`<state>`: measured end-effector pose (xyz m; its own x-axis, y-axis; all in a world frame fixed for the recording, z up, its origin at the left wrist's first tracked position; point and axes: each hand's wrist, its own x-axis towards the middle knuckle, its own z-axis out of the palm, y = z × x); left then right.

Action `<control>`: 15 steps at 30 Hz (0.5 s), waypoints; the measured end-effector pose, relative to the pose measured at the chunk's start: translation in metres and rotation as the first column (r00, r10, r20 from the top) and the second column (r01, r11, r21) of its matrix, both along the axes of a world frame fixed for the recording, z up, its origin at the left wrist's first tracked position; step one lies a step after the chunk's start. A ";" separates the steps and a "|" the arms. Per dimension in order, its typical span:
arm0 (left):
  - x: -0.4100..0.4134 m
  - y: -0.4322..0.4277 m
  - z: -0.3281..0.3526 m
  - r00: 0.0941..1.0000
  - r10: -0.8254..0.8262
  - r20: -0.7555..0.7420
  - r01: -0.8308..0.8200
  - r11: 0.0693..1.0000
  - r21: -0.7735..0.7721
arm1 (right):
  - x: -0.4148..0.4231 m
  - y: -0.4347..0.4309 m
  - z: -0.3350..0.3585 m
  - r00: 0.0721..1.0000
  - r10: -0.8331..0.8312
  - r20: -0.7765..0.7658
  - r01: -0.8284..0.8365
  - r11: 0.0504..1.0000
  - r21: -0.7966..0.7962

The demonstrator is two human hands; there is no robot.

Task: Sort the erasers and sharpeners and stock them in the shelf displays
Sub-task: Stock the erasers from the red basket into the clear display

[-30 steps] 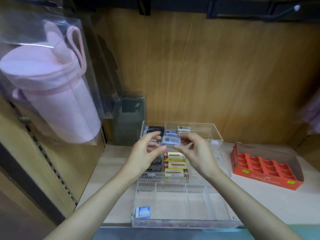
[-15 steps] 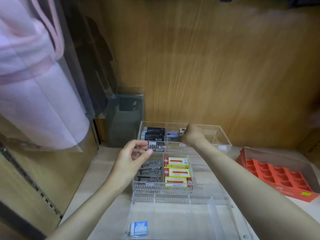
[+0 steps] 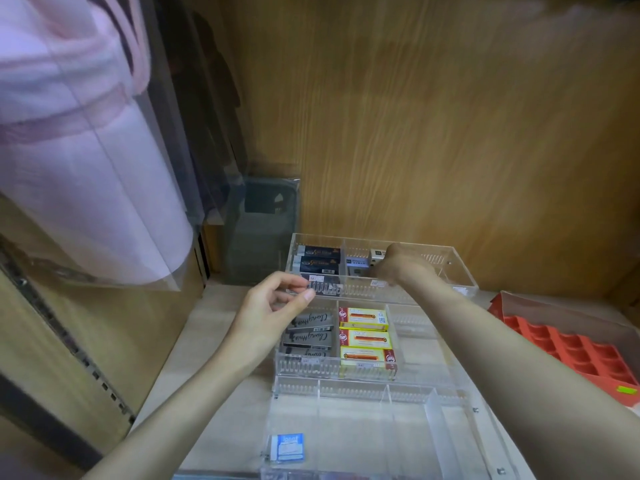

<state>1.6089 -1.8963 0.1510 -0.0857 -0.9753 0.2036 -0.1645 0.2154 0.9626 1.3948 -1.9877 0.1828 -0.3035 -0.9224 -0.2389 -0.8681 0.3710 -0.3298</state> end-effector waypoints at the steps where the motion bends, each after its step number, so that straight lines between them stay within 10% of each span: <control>1: 0.001 0.000 -0.001 1.000 0.004 -0.005 -0.004 1.000 0.007 | 0.000 -0.003 -0.002 0.998 0.019 0.052 -0.019 1.000 0.001; 15: 0.015 0.038 0.008 1.000 -0.011 -0.011 0.011 1.000 0.027 | -0.008 0.003 -0.001 0.989 0.050 0.143 -0.050 0.999 -0.001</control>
<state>1.6243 -1.8584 0.1586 -0.0943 -0.9794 0.1783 -0.1516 0.1912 0.9698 1.3869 -1.9848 0.1816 -0.2198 -0.9348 -0.2789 -0.8297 0.3295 -0.4506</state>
